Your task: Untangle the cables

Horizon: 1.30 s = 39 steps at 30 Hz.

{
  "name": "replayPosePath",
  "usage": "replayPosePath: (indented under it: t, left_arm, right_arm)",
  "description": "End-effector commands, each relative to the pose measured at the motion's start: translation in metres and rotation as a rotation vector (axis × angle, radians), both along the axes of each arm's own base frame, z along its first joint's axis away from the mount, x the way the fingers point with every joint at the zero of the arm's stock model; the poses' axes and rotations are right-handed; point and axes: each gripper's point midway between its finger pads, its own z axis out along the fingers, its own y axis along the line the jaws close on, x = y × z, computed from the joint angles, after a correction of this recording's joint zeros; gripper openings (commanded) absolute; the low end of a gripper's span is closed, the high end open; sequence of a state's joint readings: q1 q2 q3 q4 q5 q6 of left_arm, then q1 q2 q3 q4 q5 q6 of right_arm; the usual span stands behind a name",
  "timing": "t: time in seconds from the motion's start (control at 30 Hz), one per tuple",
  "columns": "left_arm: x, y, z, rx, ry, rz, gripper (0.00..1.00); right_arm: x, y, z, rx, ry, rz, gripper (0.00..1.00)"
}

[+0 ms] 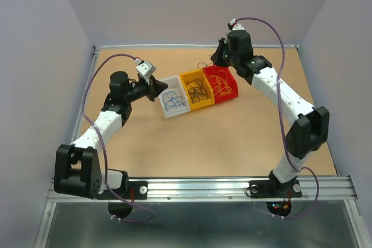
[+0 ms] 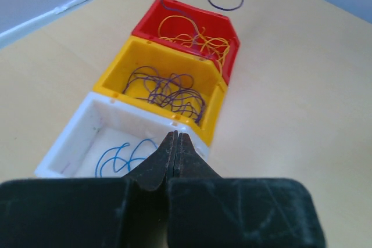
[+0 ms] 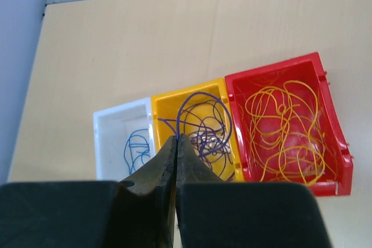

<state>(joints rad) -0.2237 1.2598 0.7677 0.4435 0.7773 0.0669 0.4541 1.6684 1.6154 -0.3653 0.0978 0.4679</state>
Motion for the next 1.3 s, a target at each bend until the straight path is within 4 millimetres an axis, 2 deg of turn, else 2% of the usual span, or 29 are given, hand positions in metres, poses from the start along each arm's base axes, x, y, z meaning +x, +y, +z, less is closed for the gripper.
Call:
replayPosePath:
  t: [0.0, 0.03, 0.07, 0.2, 0.23, 0.33, 0.37, 0.5, 0.57, 0.63, 0.67, 0.77, 0.9, 1.0, 1.1, 1.13, 1.17, 1.2, 1.23, 1.27]
  left_arm:
    - [0.016, 0.015, 0.021, -0.061, -0.042, -0.001, 0.01]
    - [0.021, 0.022, 0.014, -0.063, -0.025, 0.009, 0.01]
    - [0.025, 0.025, 0.014, -0.065, -0.030, 0.014, 0.01]
    - [0.035, 0.036, 0.009, -0.064, -0.035, 0.040, 0.01]
    - [0.037, 0.037, 0.009, -0.058, -0.050, 0.048, 0.01]
    - [0.040, 0.040, 0.006, -0.048, -0.069, 0.071, 0.01]
    - [0.040, 0.041, 0.006, -0.048, -0.074, 0.075, 0.01]
    - [0.041, 0.043, 0.006, -0.045, -0.083, 0.092, 0.01]
    - [0.041, 0.045, 0.008, -0.045, -0.097, 0.107, 0.01]
    - [0.040, 0.046, 0.011, -0.047, -0.110, 0.117, 0.01]
    - [0.039, 0.046, 0.010, -0.047, -0.115, 0.119, 0.01]
    - [0.038, 0.048, 0.013, -0.049, -0.135, 0.130, 0.01]
    - [0.034, 0.050, 0.016, -0.048, -0.155, 0.138, 0.01]
    - [0.031, 0.051, 0.021, -0.051, -0.181, 0.146, 0.01]
    - [0.028, 0.050, 0.023, -0.054, -0.192, 0.140, 0.02]
    - [0.029, 0.050, 0.022, -0.054, -0.191, 0.140, 0.02]
    - [0.028, 0.050, 0.022, -0.054, -0.191, 0.139, 0.02]
    - [0.029, 0.050, 0.021, -0.054, -0.189, 0.139, 0.02]
    - [0.029, 0.050, 0.021, -0.054, -0.188, 0.137, 0.03]
    - [0.028, 0.050, 0.021, -0.054, -0.188, 0.137, 0.04]
  right_arm:
    - [0.027, 0.012, 0.036, -0.011, -0.111, 0.030, 0.00]
    - [0.029, 0.017, 0.036, -0.004, -0.109, 0.050, 0.01]
    - [0.038, 0.024, 0.023, -0.008, -0.087, 0.065, 0.01]
    - [0.048, 0.046, -0.018, -0.021, -0.015, 0.118, 0.01]
    - [0.051, 0.056, -0.047, -0.053, 0.028, 0.124, 0.01]
    - [0.047, 0.073, -0.089, -0.111, 0.090, 0.148, 0.01]
    - [0.045, 0.074, -0.114, -0.137, 0.130, 0.151, 0.00]
    - [0.028, 0.082, -0.160, -0.221, 0.197, 0.193, 0.01]
    - [0.024, 0.079, -0.165, -0.246, 0.201, 0.196, 0.00]
    - [0.023, 0.075, -0.154, -0.253, 0.177, 0.182, 0.01]
    - [0.023, 0.074, -0.137, -0.242, 0.147, 0.178, 0.01]
    - [0.022, 0.074, -0.105, -0.220, 0.090, 0.176, 0.01]
    - [0.015, 0.072, -0.099, -0.209, 0.089, 0.186, 0.01]
    - [0.009, 0.071, -0.117, -0.231, 0.121, 0.190, 0.01]
    - [0.005, 0.069, -0.161, -0.258, 0.205, 0.194, 0.01]
    - [0.001, 0.070, -0.188, -0.276, 0.257, 0.202, 0.01]
    - [-0.001, 0.070, -0.200, -0.286, 0.278, 0.203, 0.01]
    - [-0.004, 0.070, -0.210, -0.298, 0.297, 0.202, 0.04]
    - [-0.004, 0.069, -0.217, -0.307, 0.307, 0.192, 0.14]
    - [-0.004, 0.068, -0.218, -0.311, 0.308, 0.185, 0.20]
